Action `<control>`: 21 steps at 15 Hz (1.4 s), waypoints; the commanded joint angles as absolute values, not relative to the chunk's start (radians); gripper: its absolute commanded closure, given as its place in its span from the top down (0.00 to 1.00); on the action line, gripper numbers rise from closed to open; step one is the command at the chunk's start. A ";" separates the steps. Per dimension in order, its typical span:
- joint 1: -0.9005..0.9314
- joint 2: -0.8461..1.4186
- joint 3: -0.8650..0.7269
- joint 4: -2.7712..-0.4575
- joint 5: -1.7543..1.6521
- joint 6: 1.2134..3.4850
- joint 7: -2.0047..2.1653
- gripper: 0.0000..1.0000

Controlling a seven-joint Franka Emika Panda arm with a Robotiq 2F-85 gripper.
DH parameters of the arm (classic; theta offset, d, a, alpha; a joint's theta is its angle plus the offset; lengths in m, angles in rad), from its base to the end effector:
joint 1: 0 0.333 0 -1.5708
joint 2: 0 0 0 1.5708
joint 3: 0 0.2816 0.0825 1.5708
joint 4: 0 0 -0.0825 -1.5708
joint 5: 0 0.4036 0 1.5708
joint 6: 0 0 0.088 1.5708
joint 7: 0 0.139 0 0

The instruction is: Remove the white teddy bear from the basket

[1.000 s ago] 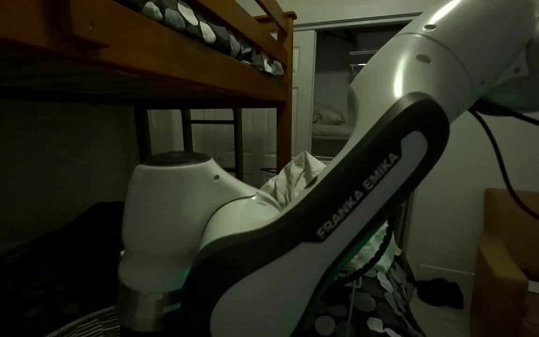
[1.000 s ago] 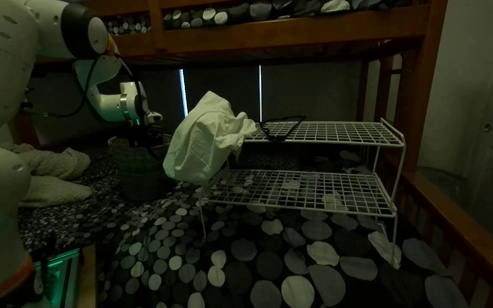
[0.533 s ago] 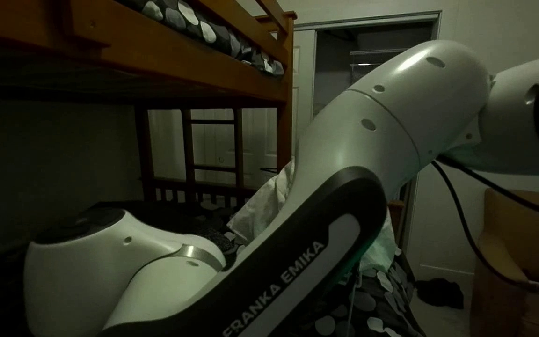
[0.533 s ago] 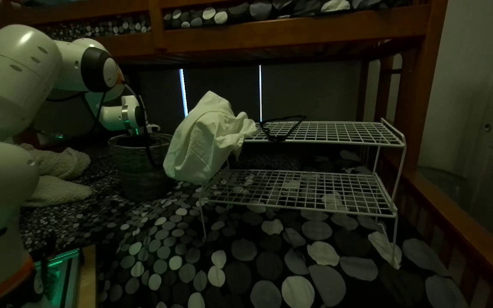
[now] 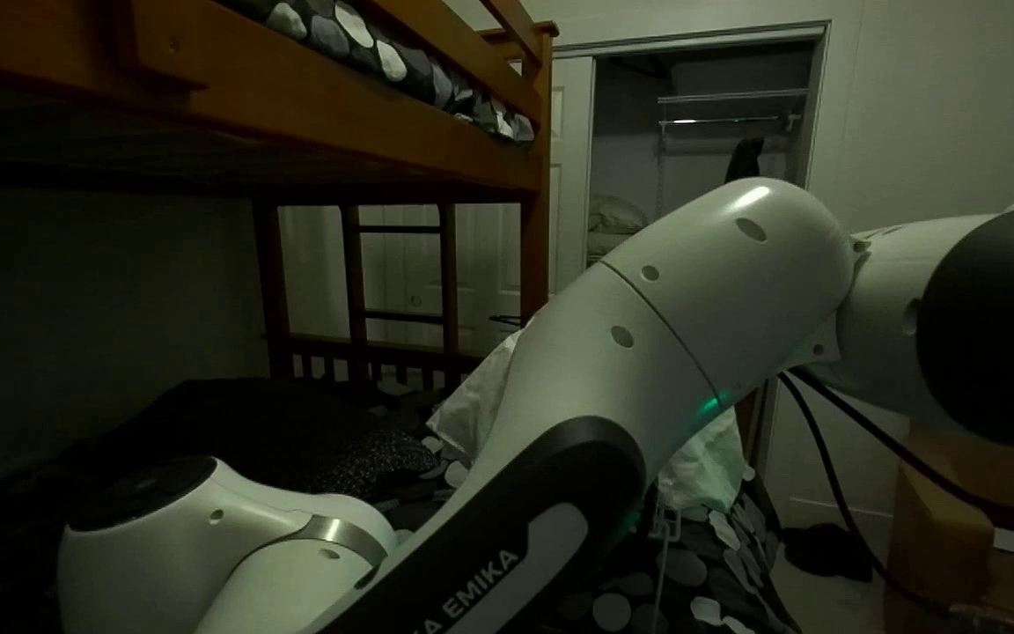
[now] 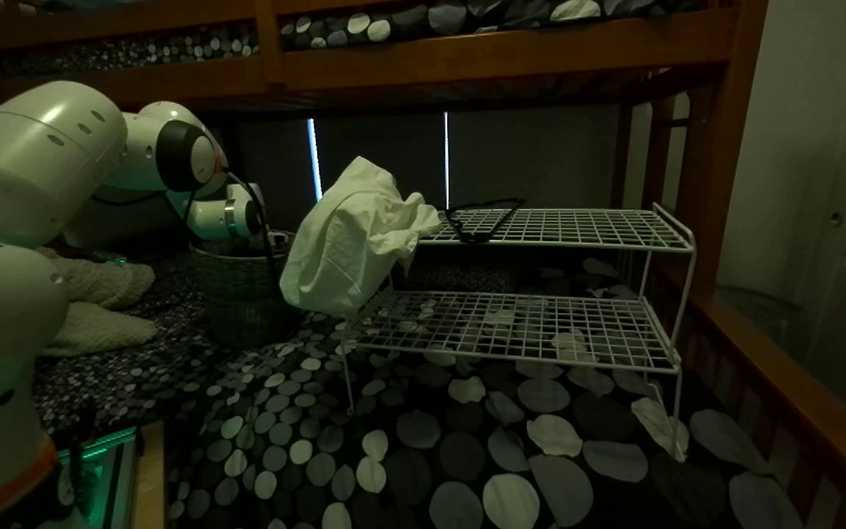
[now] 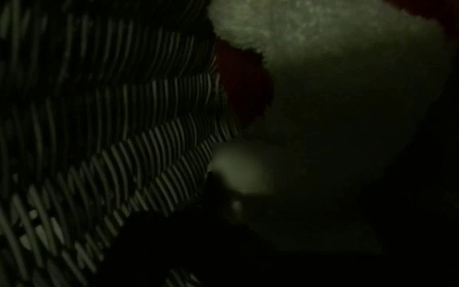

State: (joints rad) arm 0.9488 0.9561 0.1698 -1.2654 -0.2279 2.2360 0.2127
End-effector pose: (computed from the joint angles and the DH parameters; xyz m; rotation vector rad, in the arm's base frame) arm 0.3554 0.6506 0.1180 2.7630 1.4586 0.0779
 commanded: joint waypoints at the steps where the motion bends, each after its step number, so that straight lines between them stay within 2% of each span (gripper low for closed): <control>1: 0.936 1.020 0.191 -1.191 -0.149 2.185 0.175 0.58; 8: 0.894 0.982 0.261 -1.201 -0.048 2.174 0.159 0.05; 9: 0.889 0.975 0.267 -1.209 -0.040 2.176 0.162 0.02; 15: 0.842 0.844 0.305 -1.356 -0.026 2.250 0.161 0.04; 21: 0.822 0.575 0.345 -1.641 -0.056 2.615 0.233 0.04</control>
State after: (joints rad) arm 0.8304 0.7389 0.3443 -1.4434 -0.0550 2.4348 0.1770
